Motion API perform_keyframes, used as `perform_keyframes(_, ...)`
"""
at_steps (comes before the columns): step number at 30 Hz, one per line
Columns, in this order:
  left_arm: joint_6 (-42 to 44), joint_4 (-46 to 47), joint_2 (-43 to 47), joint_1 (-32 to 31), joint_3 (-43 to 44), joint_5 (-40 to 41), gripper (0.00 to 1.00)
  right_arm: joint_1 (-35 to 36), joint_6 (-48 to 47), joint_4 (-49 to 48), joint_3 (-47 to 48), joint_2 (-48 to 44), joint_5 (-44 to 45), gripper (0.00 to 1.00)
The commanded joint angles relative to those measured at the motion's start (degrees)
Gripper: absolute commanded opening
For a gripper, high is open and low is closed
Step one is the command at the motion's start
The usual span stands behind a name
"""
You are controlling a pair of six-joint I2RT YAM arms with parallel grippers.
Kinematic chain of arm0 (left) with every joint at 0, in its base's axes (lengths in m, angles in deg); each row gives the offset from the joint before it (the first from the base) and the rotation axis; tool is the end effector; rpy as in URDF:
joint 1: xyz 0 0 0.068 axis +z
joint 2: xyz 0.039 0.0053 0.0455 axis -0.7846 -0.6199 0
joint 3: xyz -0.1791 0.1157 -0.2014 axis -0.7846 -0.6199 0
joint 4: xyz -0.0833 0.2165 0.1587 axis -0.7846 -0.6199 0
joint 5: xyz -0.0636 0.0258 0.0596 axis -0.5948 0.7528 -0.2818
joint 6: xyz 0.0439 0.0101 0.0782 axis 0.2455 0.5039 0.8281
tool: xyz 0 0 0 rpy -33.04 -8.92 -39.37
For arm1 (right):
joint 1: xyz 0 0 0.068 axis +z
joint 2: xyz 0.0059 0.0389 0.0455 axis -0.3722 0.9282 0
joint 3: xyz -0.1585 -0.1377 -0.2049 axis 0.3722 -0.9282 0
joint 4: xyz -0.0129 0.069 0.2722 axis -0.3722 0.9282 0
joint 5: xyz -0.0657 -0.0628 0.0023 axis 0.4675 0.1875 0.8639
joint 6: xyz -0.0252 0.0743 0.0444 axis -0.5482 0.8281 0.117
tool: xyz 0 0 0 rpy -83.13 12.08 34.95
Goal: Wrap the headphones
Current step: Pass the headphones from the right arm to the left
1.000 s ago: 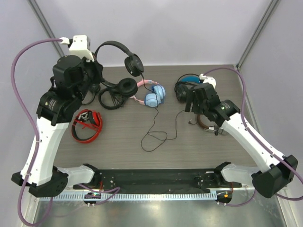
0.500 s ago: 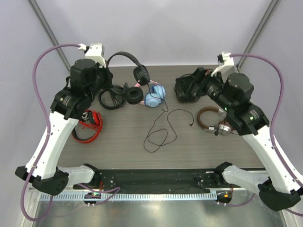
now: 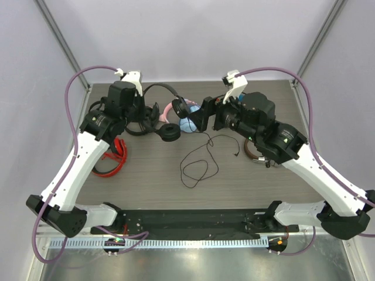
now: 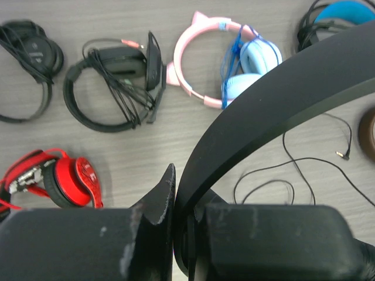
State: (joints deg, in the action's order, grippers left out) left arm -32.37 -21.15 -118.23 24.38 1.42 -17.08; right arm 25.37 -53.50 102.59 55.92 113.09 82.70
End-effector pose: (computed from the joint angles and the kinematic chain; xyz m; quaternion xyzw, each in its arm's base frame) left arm 0.2834 -0.1255 0.4327 0.0124 0.8688 -0.0948 0.4859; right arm 0.2081 0.2124 0.4856 -0.1525 0.7504 0.3168 0.5597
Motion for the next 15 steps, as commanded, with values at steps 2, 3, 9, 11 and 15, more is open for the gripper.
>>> perform_keyframes(2,-2.6,2.3,2.7,0.2,-0.7,-2.2,0.0,4.4,-6.8,3.2,9.3,4.4,9.8,0.91)
perform_keyframes(3,-2.6,2.9,3.2,0.2,-1.3,-2.2,0.0,6.3,-8.5,4.0,10.5,6.6,11.7,0.91)
perform_keyframes(9,-2.5,3.3,4.4,0.2,-1.8,-2.1,0.0,8.2,-12.3,5.9,20.2,14.0,15.1,0.87)
perform_keyframes(11,-2.4,3.4,4.6,0.2,-2.0,-2.3,0.0,8.2,-13.8,6.6,24.2,17.6,15.4,0.82)
perform_keyframes(15,-2.0,3.1,5.2,0.2,-1.7,-2.4,0.0,8.2,-16.2,8.7,30.1,22.7,15.2,0.75)
